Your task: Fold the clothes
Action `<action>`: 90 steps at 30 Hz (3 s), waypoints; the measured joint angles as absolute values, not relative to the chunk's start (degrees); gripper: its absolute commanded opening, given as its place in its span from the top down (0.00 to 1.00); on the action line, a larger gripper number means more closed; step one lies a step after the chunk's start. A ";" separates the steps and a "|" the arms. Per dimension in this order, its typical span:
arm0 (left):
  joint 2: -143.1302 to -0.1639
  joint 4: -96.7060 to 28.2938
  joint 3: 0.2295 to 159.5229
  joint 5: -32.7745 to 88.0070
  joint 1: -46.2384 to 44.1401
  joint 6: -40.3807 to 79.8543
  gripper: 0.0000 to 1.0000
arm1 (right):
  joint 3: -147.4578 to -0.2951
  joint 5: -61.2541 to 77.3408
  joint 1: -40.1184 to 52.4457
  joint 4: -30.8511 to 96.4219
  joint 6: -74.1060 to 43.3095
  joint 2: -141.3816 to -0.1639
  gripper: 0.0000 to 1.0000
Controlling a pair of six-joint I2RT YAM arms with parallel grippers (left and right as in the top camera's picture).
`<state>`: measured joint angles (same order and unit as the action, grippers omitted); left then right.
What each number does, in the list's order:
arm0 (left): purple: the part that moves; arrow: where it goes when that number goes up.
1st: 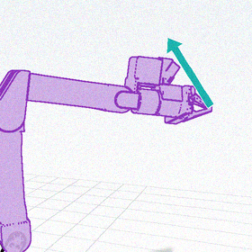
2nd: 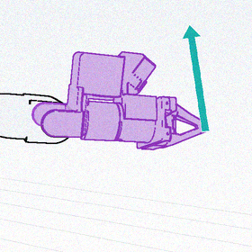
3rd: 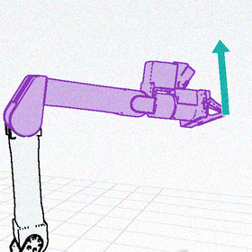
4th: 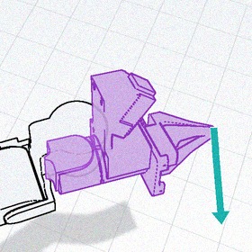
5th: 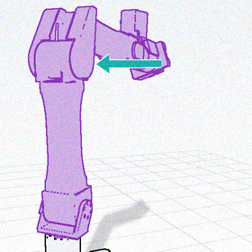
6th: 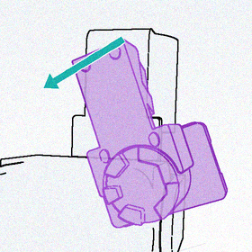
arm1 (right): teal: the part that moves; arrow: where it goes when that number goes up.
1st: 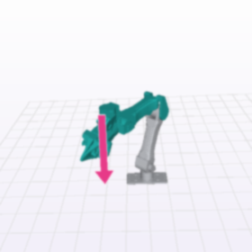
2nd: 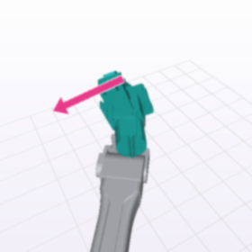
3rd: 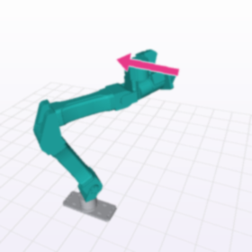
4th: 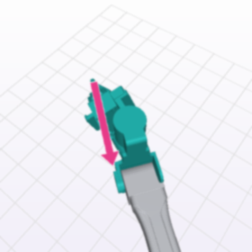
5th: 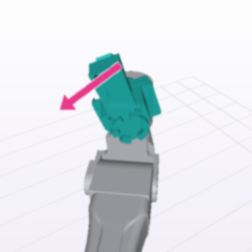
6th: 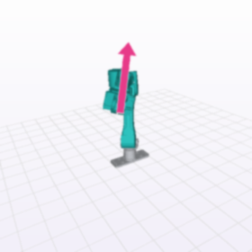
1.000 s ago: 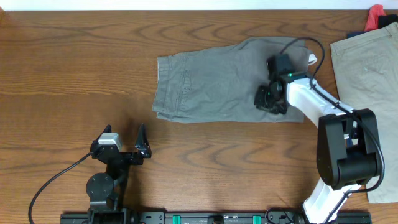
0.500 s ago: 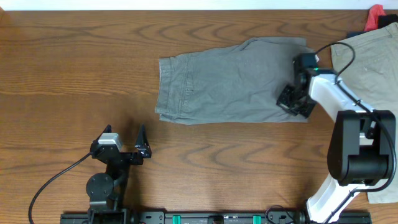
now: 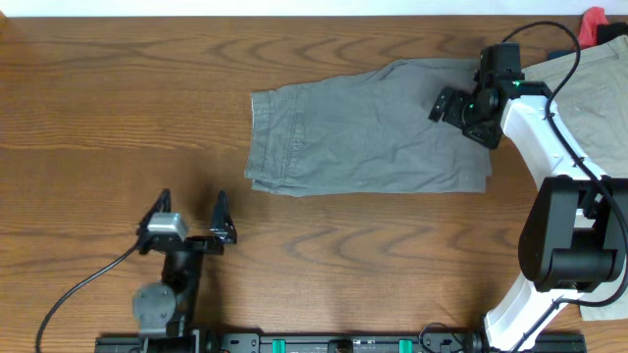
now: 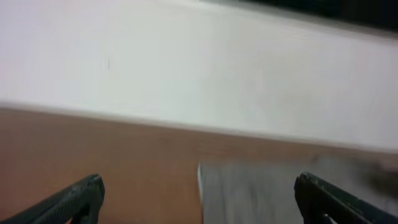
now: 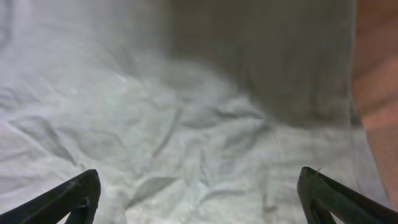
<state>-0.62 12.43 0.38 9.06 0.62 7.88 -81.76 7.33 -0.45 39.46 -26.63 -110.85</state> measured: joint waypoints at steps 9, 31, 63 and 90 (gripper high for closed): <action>-9.98 16.03 4.10 10.76 0.62 7.20 0.02 | -81.80 8.12 -0.45 38.68 -26.46 -110.85 0.01; -79.94 -23.40 62.37 21.47 0.62 7.25 0.02 | -81.82 8.16 -0.45 38.54 -26.26 -110.85 0.01; -104.12 -11.00 62.61 32.40 -0.93 13.52 0.02 | -81.82 8.16 -0.45 38.52 -26.26 -110.85 0.01; -112.07 -8.27 65.39 25.30 -6.13 13.08 0.02 | -81.82 8.16 -0.45 38.54 -26.26 -110.85 0.01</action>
<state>-112.07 -8.27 65.39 25.30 -6.13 13.08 -81.82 8.16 -0.45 38.54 -26.26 -110.85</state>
